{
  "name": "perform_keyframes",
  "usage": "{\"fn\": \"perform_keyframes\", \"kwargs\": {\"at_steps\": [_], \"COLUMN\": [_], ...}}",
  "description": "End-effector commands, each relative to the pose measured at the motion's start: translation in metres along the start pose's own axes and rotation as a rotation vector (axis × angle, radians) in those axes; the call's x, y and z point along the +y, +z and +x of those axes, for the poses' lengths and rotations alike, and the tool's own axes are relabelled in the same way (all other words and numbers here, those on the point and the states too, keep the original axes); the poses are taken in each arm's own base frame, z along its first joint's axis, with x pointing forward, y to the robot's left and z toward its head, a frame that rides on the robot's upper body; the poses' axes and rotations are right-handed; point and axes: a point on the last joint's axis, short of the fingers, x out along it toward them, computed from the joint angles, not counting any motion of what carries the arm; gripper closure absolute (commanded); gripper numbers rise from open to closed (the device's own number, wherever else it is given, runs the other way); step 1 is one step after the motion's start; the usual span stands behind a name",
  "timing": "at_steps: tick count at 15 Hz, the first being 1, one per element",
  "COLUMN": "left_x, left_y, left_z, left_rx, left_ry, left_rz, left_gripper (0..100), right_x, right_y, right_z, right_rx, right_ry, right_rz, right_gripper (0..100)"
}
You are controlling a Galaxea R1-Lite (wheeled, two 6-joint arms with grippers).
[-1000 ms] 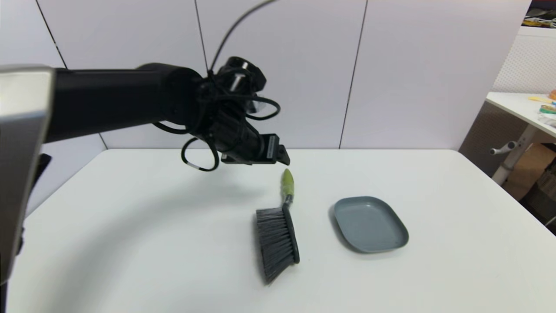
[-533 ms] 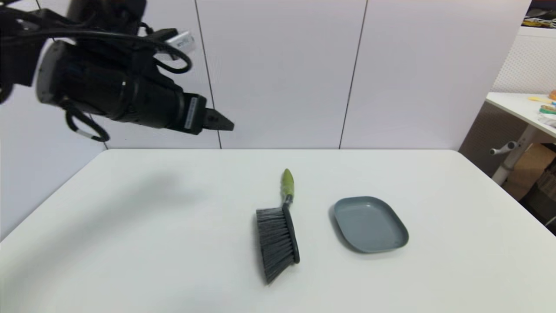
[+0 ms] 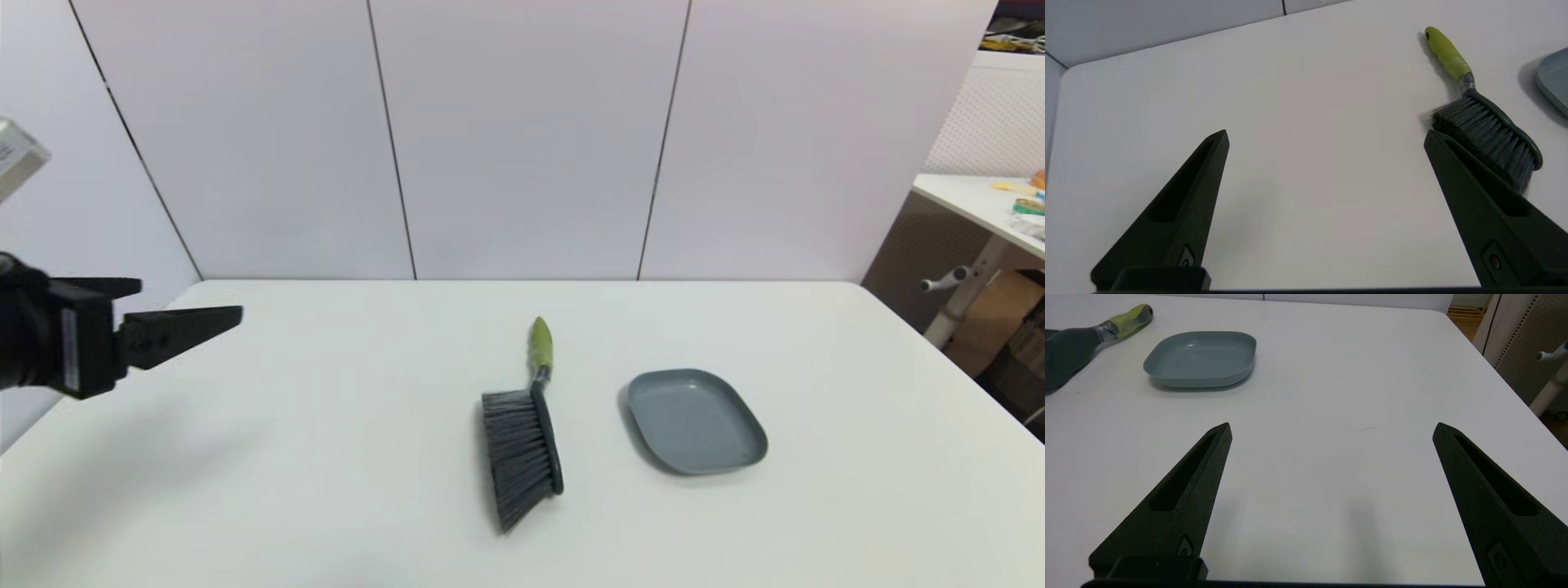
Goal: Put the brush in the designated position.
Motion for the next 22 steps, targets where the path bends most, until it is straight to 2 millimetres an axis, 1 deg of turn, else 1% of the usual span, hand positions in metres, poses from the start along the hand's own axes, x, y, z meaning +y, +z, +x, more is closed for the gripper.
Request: {"fn": "perform_keyframes", "kwargs": {"at_steps": [1,2,6,7,8,10,13,15,18,19,20,22], "left_x": [0.000,-0.003,-0.013,-0.017,-0.020,-0.024,-0.029,-0.032,-0.033,-0.033,-0.032,-0.032], "left_y": [-0.050,-0.062,-0.107,-0.125,-0.139,-0.165,-0.203,-0.223,-0.230,-0.233,-0.241,-0.241], "left_z": [-0.065,-0.072,-0.090,-0.094,-0.096,-0.095,-0.087,-0.083,-0.085,-0.087,-0.084,-0.083], "left_rx": [-0.255,-0.268,-0.302,-0.311,-0.320,-0.314,-0.291,-0.295,-0.314,-0.320,-0.295,-0.307], "left_ry": [0.149,0.134,0.121,0.119,0.120,0.120,0.144,0.150,0.172,0.211,0.259,0.254], "left_rz": [0.014,0.013,0.020,0.022,0.023,0.022,0.023,0.020,0.016,0.012,0.002,0.001], "left_gripper": [0,0,0,0,0,0,0,0,0,0,0,0], "right_x": [0.000,0.000,0.000,0.000,0.000,0.000,0.000,0.000,0.000,0.000,0.000,0.000], "right_y": [0.000,0.000,0.000,0.000,0.000,0.000,0.000,0.000,0.000,0.000,0.000,0.000], "right_z": [0.000,0.000,0.000,0.000,0.000,0.000,0.000,0.000,0.000,0.000,0.000,0.000], "right_rx": [0.003,0.000,0.000,0.000,0.000,0.003,0.000,0.003,0.003,0.003,0.003,0.003], "right_ry": [0.001,0.001,0.001,0.001,0.001,0.001,0.001,0.001,0.001,0.001,0.001,0.001], "right_rz": [-0.001,-0.001,0.001,-0.001,0.001,-0.001,-0.001,0.001,-0.001,0.001,0.001,0.001], "right_gripper": [0,0,0,0,0,0,0,0,0,0,0,0]}}
